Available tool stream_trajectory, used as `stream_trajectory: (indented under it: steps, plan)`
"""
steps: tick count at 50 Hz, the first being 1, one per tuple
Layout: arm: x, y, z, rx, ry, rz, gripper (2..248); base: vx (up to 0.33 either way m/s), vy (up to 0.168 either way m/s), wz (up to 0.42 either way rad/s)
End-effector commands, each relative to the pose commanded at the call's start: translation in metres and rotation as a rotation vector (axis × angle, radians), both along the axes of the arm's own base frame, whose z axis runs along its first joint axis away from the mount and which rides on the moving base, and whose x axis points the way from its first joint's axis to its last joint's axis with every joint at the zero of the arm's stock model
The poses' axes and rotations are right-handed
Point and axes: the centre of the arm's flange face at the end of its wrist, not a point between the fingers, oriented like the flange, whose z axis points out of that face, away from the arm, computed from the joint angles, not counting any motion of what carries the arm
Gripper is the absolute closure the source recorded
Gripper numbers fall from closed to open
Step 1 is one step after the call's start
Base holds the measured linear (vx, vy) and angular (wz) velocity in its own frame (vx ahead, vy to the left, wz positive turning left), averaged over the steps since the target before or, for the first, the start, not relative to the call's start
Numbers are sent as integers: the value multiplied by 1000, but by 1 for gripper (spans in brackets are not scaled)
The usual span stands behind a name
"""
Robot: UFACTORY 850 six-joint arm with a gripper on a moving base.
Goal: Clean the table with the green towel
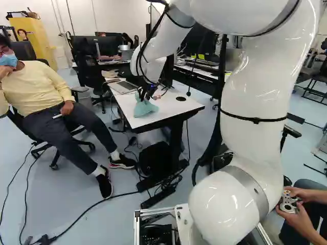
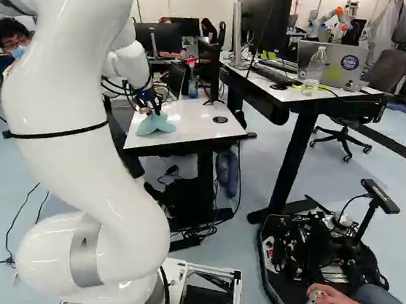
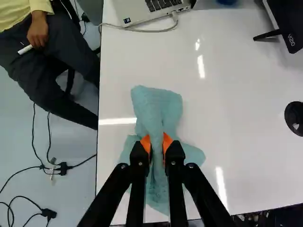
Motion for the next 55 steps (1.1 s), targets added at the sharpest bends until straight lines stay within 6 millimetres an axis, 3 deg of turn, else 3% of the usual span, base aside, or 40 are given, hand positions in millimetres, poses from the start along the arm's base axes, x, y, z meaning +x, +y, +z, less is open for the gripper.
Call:
stream_trajectory:
  steps: [20,39,55]
  plan:
    - [-46,-4,24,11,-31,21,200,0,0,0]
    - [-85,-8,26,28,-37,28,200,0,0,0]
    - [-114,-25,25,52,-45,-6,200,0,0,0]
